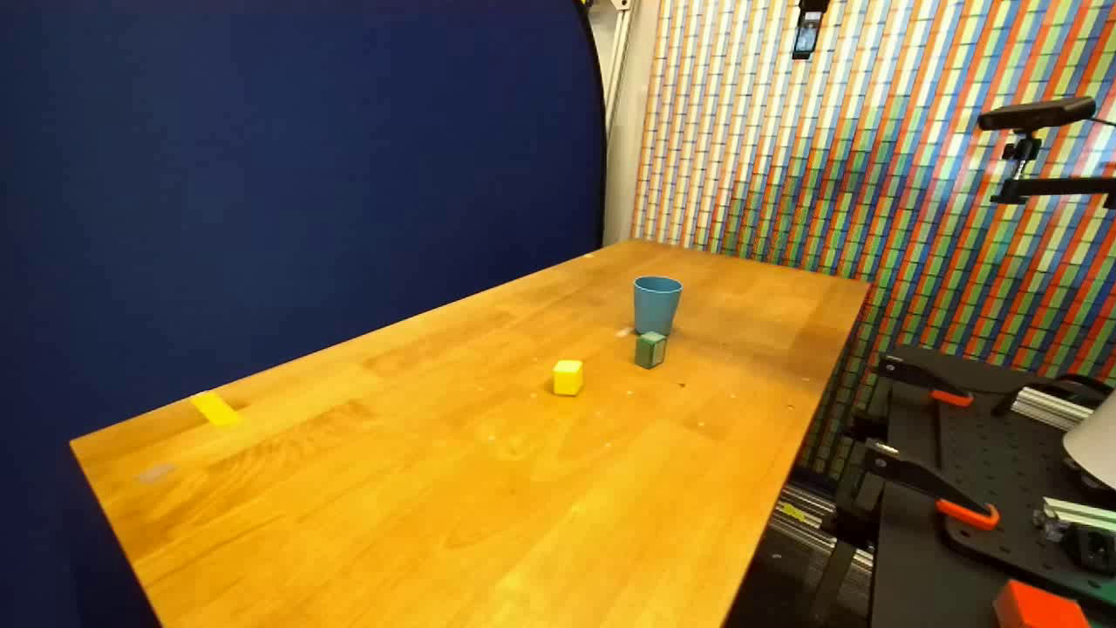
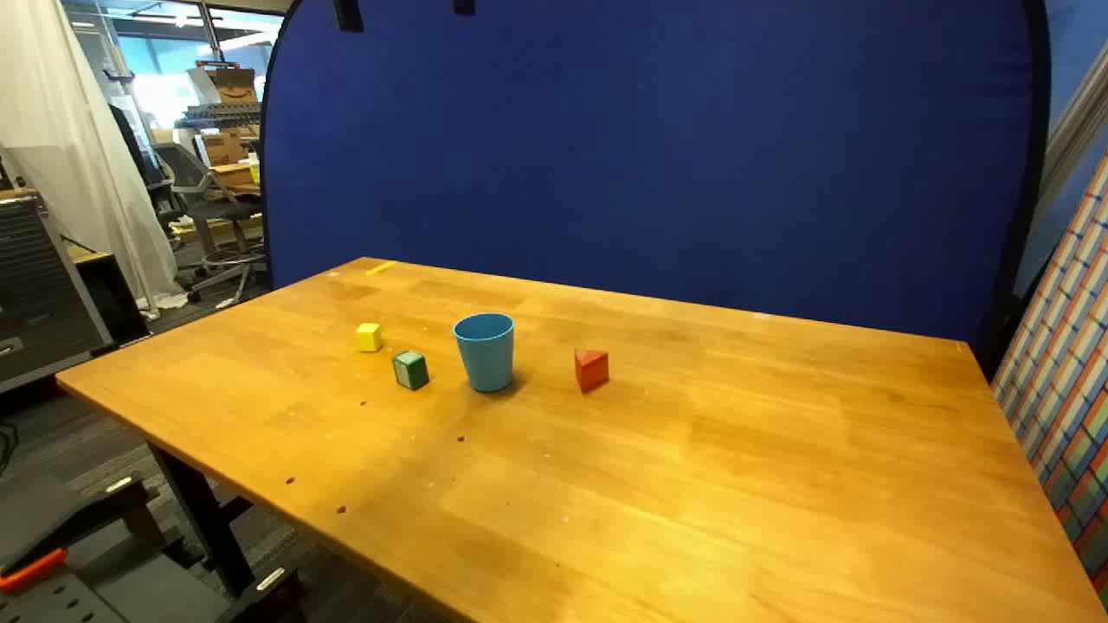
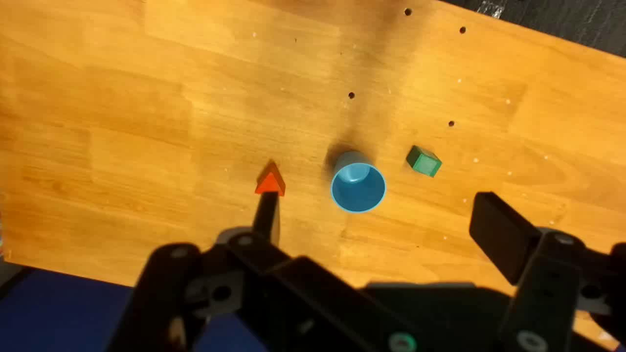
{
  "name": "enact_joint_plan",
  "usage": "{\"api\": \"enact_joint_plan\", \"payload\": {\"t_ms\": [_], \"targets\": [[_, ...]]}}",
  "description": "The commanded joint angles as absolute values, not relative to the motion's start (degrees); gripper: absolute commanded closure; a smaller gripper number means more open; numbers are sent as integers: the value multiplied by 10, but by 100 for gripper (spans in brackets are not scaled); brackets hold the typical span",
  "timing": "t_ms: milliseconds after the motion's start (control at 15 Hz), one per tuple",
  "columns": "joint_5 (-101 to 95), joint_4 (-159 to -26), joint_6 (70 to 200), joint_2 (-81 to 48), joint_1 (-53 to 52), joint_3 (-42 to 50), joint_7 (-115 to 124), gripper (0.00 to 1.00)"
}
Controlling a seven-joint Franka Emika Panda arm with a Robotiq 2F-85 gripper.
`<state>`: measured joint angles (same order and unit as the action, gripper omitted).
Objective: Put the yellow block in the cup
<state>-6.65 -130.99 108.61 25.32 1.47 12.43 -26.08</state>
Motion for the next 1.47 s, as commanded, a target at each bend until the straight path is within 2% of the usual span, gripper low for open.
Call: {"api": "enact_joint_plan", "payload": {"t_ms": [0, 533, 867, 1400], "targets": [[-64, -1307, 1086, 252, 21, 119, -263, 0], [-53, -1294, 1091, 241, 18, 128, -275, 0], [45, -1224, 1164, 75, -11, 119, -295, 0], [48, -1080, 1190, -195, -19, -2, -284, 0]]}}
